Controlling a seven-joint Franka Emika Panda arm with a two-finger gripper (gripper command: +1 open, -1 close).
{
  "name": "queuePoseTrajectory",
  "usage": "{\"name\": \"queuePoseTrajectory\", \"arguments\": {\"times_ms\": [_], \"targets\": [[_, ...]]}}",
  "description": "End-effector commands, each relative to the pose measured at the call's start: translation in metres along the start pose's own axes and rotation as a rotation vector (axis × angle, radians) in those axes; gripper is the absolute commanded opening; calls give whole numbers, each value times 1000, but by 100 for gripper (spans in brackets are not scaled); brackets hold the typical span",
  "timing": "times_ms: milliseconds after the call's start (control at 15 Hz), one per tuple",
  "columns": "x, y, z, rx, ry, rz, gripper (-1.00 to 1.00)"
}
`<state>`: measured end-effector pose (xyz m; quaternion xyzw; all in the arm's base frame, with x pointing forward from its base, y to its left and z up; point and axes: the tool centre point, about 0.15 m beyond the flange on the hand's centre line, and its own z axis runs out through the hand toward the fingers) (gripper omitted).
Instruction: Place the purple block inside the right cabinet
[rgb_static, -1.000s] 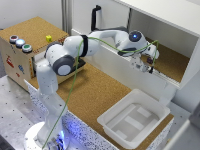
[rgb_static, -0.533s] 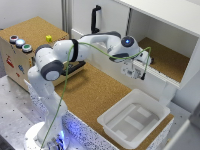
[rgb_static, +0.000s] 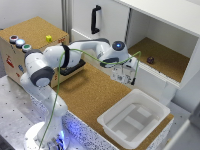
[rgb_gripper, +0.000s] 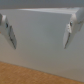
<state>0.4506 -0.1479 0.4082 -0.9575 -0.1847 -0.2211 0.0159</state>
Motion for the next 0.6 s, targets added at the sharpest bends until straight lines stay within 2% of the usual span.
{"name": "queuePoseTrajectory", "arguments": {"times_ms": [0,133,533], "targets": [[-11,-96,10,-79,-93,-104,100],[-14,-122,14,-37,-120,-168,100],[-14,-122,14,-37,-120,-168,100]]}}
